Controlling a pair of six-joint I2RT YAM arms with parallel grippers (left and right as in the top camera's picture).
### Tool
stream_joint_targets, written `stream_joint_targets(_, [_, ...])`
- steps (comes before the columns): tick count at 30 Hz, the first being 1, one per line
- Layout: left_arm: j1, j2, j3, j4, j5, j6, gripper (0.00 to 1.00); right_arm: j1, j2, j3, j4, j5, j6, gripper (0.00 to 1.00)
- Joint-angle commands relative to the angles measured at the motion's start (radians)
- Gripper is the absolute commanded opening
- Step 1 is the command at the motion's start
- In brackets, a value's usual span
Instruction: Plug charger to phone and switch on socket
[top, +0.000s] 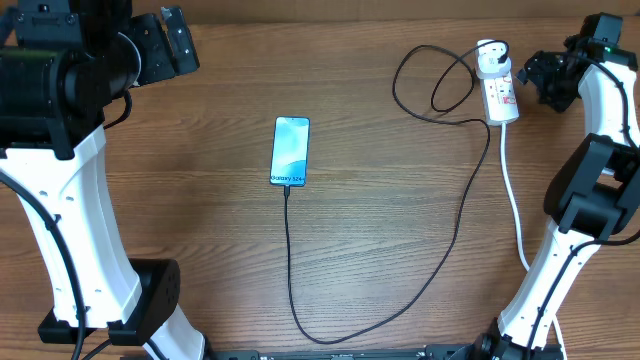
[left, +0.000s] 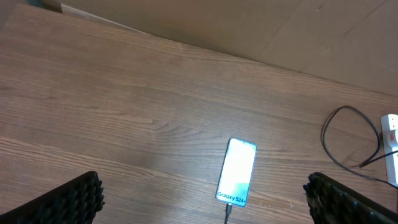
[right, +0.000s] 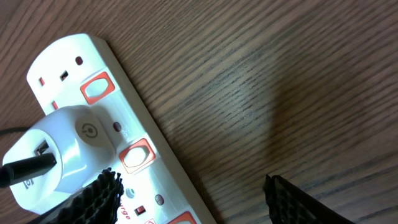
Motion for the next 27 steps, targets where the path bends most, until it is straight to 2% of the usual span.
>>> stream_joint_targets(1, [-0.002,0.006,0.002,-0.002,-0.016,0.021,1.00,0.005,0.011,0.000,0.015,0.007,-0.002,0.72])
stream_joint_targets(27, [-0.002,0.006,0.002,-0.002,-0.016,0.021,1.00,0.049,0.063,0.000,0.027,0.087,-0.002,0.74])
